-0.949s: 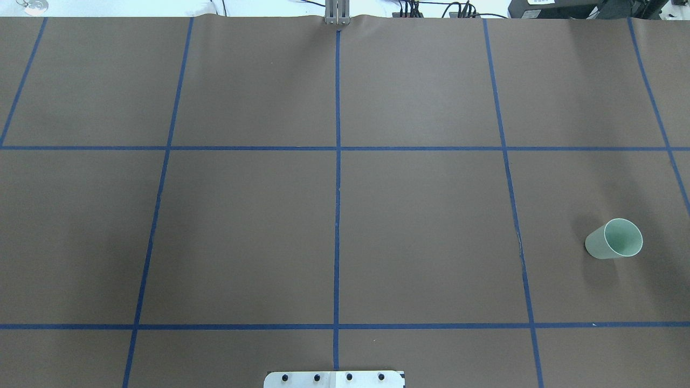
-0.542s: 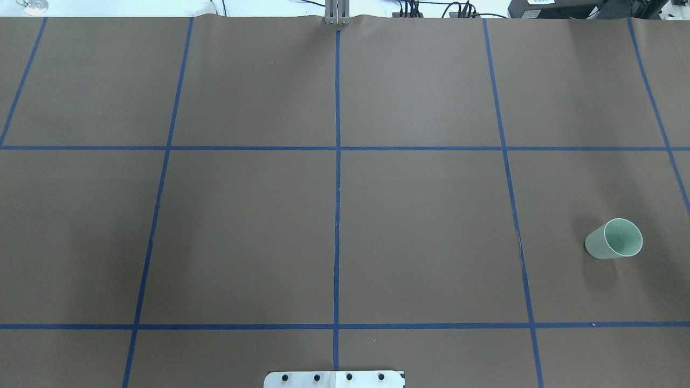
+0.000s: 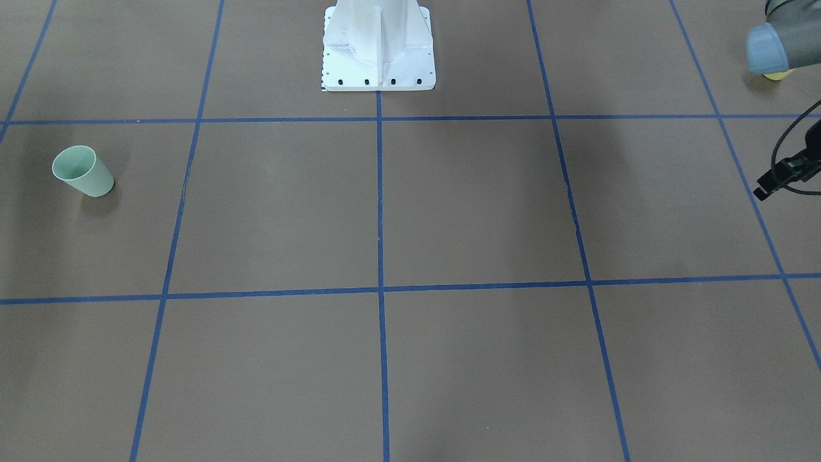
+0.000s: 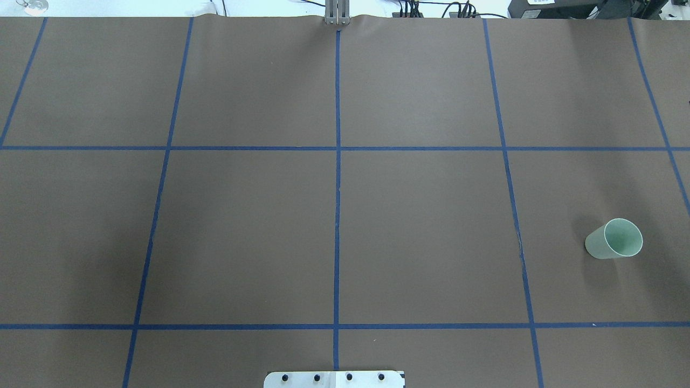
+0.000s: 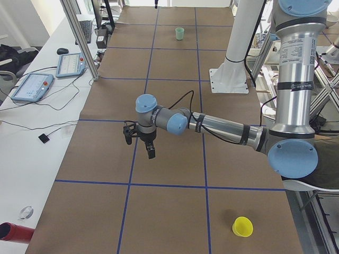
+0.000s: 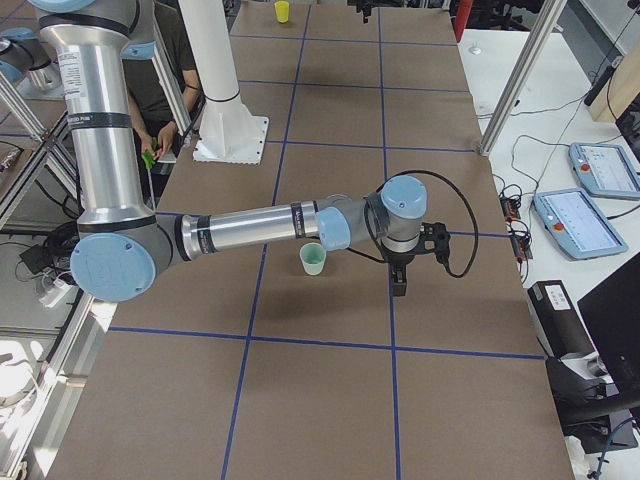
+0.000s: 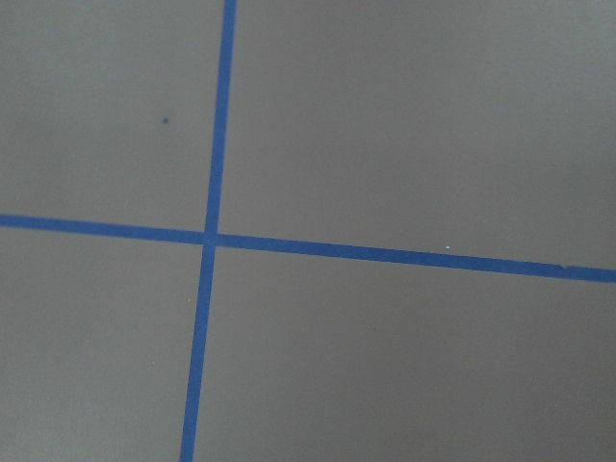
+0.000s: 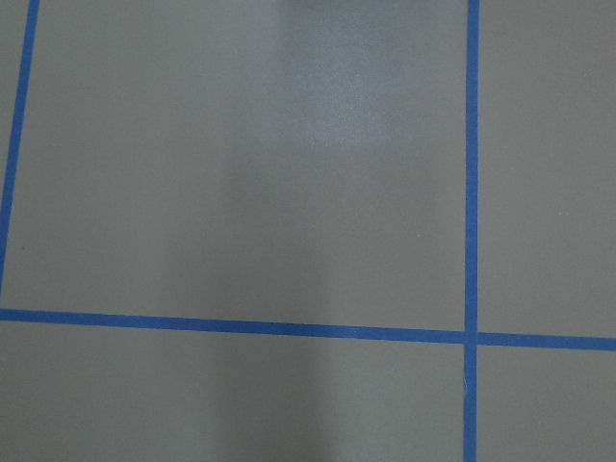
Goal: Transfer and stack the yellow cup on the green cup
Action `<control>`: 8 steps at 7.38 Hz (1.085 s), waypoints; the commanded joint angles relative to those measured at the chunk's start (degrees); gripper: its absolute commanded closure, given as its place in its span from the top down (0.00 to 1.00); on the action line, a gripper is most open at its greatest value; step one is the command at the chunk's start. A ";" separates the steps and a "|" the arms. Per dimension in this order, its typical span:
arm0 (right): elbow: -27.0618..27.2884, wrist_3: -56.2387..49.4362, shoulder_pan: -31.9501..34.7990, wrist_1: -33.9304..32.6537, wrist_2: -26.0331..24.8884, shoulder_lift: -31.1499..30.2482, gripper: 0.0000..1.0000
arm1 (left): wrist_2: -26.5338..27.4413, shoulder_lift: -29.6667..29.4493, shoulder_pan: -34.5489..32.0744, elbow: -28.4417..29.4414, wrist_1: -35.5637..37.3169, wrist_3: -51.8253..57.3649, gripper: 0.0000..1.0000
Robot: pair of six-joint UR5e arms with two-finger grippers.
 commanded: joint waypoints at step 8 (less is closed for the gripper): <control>-1.61 0.08 -4.04 5.59 1.37 -0.51 1.00 | 31.02 14.96 31.51 -8.17 26.01 -75.85 0.99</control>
